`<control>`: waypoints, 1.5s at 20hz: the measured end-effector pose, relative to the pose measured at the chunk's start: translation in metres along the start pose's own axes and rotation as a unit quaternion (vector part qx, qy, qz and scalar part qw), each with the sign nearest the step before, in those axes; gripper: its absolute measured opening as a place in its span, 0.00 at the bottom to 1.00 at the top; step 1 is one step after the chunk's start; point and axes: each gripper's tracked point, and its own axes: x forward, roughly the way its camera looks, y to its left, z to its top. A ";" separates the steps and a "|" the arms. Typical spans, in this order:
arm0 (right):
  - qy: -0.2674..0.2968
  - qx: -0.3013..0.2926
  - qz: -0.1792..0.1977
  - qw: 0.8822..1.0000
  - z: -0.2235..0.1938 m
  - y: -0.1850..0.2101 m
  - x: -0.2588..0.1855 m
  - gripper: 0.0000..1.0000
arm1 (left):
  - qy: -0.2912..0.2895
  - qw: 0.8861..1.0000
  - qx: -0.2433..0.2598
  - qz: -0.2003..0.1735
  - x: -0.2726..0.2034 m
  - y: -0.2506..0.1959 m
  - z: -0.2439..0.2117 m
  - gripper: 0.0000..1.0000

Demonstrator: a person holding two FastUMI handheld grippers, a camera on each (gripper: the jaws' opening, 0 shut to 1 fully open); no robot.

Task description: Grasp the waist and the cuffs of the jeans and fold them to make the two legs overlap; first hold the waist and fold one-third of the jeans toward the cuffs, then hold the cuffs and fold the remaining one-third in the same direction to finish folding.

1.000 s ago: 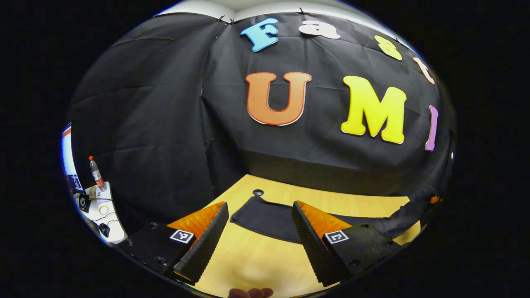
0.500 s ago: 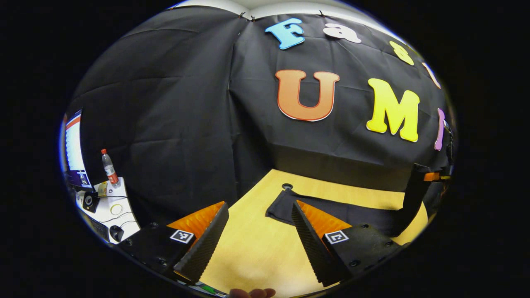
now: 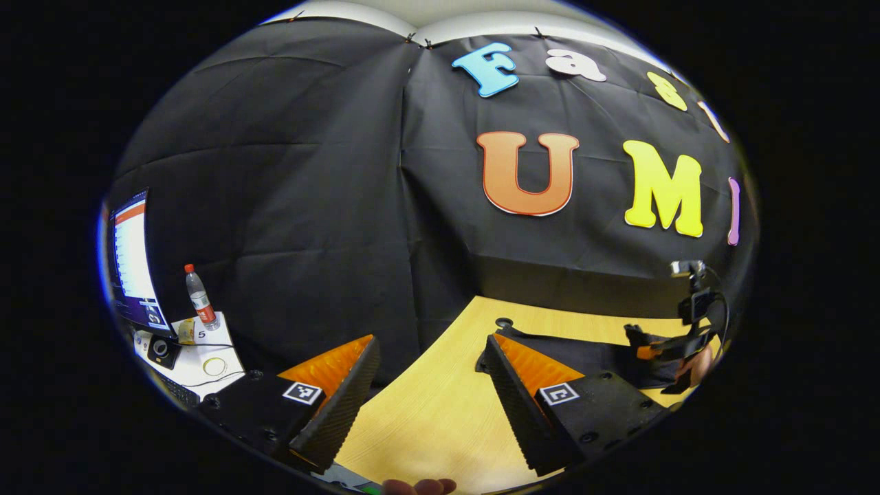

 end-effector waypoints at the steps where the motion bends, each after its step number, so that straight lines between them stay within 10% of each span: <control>1: 0.006 -0.010 -0.006 1.000 -0.008 0.007 0.006 0.01 | 0.000 1.000 -0.005 0.000 0.002 0.001 -0.002 0.99; 7: 0.030 -0.089 -0.026 0.995 -0.028 0.020 0.023 0.02 | -0.023 0.999 -0.034 -0.014 0.020 -0.002 0.001 0.99; 11: 0.022 -0.053 0.019 0.998 -0.021 0.036 0.014 0.24 | -0.029 0.999 -0.035 -0.026 0.028 -0.001 0.001 0.99; 16: -0.014 -0.043 0.062 0.997 0.001 0.046 -0.031 0.99 | -0.011 0.998 -0.043 -0.051 0.044 -0.011 -0.015 0.99; 24: -0.102 -0.054 0.073 0.991 0.047 -0.016 -0.178 0.99 | 0.009 0.988 -0.114 -0.108 0.117 -0.047 -0.041 0.98; 28: -0.115 -0.013 0.045 0.992 0.064 -0.068 -0.221 0.99 | 0.116 0.951 -0.253 -0.134 0.148 -0.081 -0.093 0.99; 30: -0.125 0.016 0.025 0.992 0.074 -0.096 -0.234 0.99 | 0.174 0.906 -0.352 -0.160 0.158 -0.103 -0.116 0.99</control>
